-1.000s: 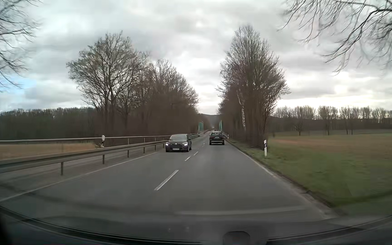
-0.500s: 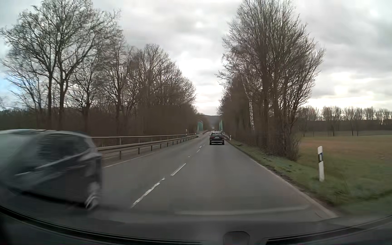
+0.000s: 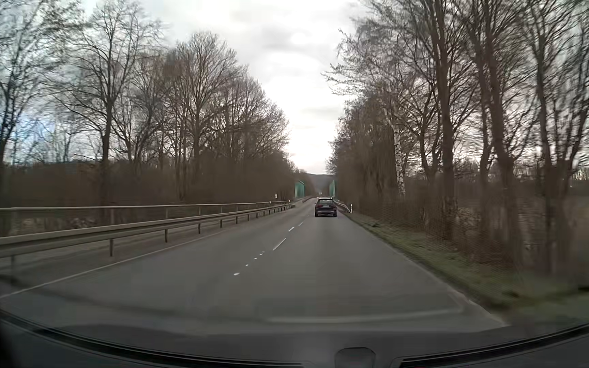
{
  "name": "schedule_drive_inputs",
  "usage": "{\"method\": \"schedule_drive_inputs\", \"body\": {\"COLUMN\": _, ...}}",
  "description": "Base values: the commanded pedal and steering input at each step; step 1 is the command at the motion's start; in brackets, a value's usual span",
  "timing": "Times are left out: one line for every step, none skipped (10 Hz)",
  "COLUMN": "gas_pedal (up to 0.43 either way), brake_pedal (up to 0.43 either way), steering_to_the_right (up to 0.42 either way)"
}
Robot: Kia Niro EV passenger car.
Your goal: Follow the waypoints while adhering to traffic rules and regulations
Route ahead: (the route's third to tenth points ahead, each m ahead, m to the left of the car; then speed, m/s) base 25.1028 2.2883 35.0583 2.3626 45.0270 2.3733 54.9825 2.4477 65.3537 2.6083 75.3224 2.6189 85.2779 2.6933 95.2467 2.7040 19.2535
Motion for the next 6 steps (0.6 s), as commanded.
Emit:
{"method": "schedule_drive_inputs", "body": {"gas_pedal": 0.177, "brake_pedal": 0.000, "steering_to_the_right": 0.003}}
{"method": "schedule_drive_inputs", "body": {"gas_pedal": 0.177, "brake_pedal": 0.000, "steering_to_the_right": 0.003}}
{"method": "schedule_drive_inputs", "body": {"gas_pedal": 0.177, "brake_pedal": 0.000, "steering_to_the_right": 0.004}}
{"method": "schedule_drive_inputs", "body": {"gas_pedal": 0.169, "brake_pedal": 0.000, "steering_to_the_right": 0.004}}
{"method": "schedule_drive_inputs", "body": {"gas_pedal": 0.169, "brake_pedal": 0.000, "steering_to_the_right": 0.004}}
{"method": "schedule_drive_inputs", "body": {"gas_pedal": 0.177, "brake_pedal": 0.000, "steering_to_the_right": 0.003}}
